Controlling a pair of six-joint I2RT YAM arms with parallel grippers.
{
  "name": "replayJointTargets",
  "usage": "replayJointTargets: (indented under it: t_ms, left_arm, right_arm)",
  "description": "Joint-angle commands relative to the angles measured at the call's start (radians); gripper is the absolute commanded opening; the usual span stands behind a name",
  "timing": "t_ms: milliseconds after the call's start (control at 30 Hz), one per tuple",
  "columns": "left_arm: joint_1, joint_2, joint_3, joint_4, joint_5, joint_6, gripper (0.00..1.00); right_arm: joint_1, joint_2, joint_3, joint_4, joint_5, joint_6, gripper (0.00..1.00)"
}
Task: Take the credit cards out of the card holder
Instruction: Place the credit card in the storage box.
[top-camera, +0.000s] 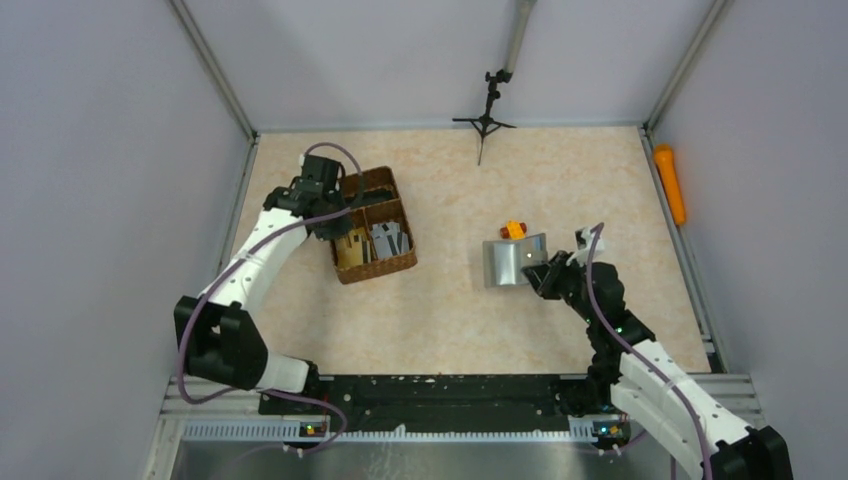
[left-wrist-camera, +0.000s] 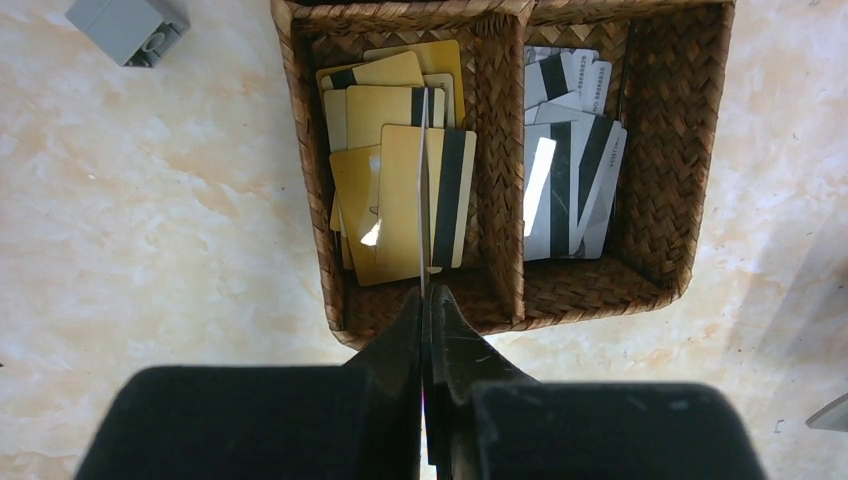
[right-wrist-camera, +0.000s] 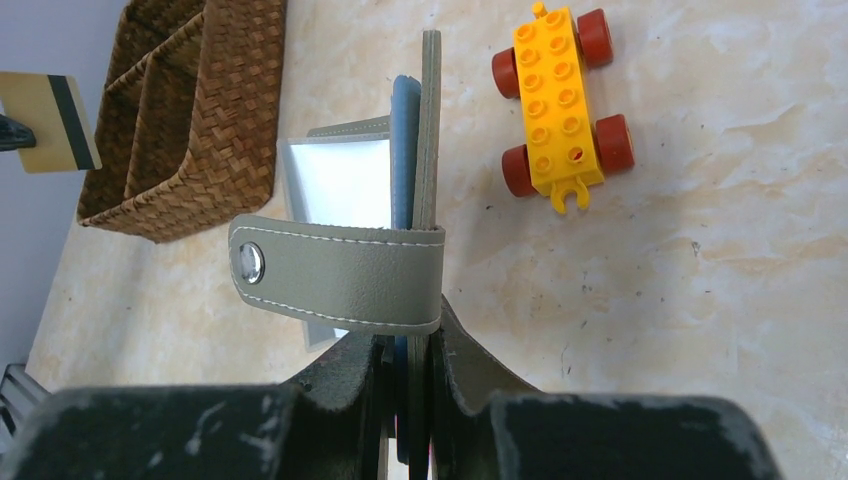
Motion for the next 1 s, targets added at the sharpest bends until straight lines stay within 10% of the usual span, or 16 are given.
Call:
replayJointTargets:
  t_ms: [0, 233, 633, 967]
  left_arm:
    - [0.009, 0.035, 0.031, 0.031, 0.050, 0.029, 0.00]
    - [0.013, 0.149, 0.073, 0.025, 0.157, 0.046, 0.00]
    - [0.021, 0.204, 0.107, -0.035, -0.085, 0.014, 0.00]
    - [0.021, 0.297, 0.148, -0.105, -0.137, -0.028, 0.18]
  right_arm:
    - [-0.007, 0.023, -0.004, 0.124, -0.008, 0.008, 0.00]
    - [-0.007, 0.098, 0.003, 0.176, -0.007, 0.014, 0.00]
    - [-0.007, 0.120, 0.006, 0.185, -0.011, 0.016, 0.00]
    - [-0.006, 0.085, 0.003, 0.158, -0.002, 0.023, 0.00]
